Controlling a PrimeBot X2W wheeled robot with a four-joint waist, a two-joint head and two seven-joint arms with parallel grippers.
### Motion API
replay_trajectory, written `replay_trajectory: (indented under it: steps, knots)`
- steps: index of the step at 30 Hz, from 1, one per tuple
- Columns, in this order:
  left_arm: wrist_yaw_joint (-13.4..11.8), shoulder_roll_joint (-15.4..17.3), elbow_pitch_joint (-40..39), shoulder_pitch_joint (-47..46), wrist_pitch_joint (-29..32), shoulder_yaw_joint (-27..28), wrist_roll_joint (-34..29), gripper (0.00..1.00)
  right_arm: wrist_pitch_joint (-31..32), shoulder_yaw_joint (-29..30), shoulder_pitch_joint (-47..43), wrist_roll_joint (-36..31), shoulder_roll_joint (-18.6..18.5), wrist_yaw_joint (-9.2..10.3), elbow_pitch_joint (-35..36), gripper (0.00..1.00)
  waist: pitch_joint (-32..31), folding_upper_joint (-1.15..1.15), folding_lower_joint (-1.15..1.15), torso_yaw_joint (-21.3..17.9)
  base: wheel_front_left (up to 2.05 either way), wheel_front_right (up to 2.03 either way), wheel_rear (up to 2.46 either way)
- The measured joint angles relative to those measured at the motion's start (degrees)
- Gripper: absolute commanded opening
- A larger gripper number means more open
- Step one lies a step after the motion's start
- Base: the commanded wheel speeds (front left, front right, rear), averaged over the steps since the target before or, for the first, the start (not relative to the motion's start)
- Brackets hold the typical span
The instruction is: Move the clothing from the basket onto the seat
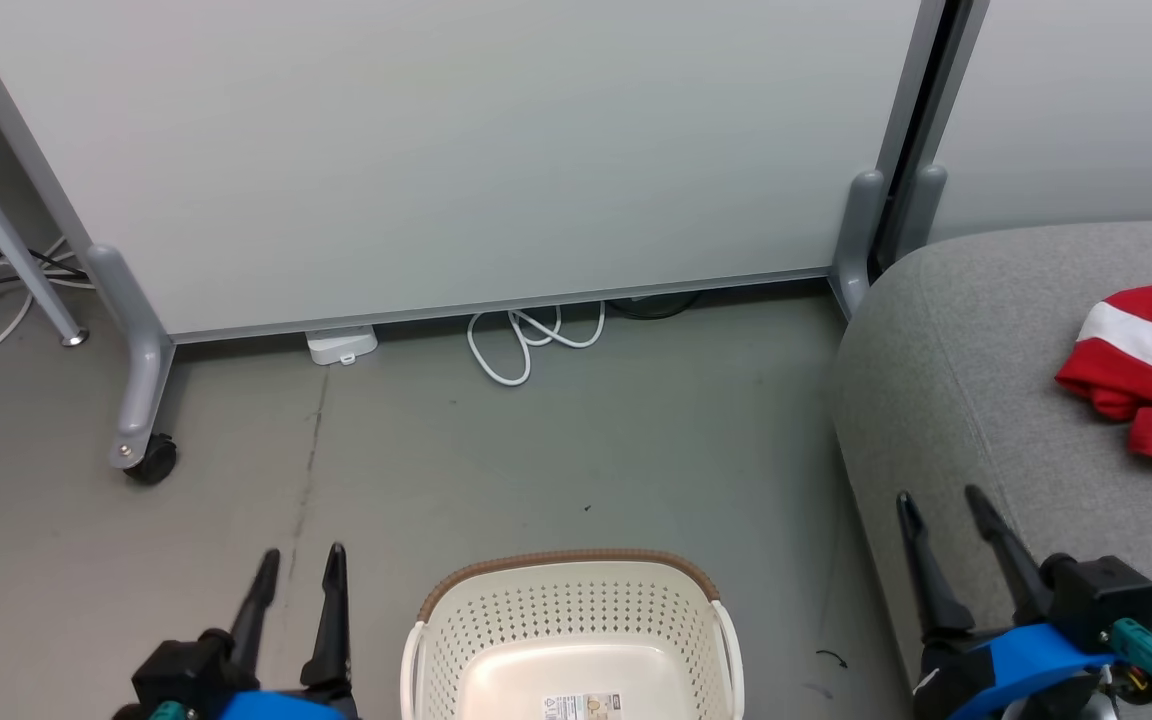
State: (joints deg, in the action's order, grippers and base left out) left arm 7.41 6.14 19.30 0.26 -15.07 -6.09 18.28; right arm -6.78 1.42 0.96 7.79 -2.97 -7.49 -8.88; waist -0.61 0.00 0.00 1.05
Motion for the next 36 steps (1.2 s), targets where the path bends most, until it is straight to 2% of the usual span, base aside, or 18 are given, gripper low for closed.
replay_trajectory:
  steps: [10,36]
  knots:
    - [0.0,-1.3,4.1,3.0,0.7,-0.3,1.2,0.00,0.3,0.0,-1.4,1.3,0.2,0.01,-5.0,0.00,0.0,0.00,0.00,0.0,0.00,0.00,0.00]
    - [0.0,-1.9,1.5,1.0,7.4,3.6,24.3,0.00,4.5,1.5,-0.5,27.6,0.3,0.01,-5.1,0.00,0.2,0.00,0.00,-0.2,0.00,0.00,0.00]
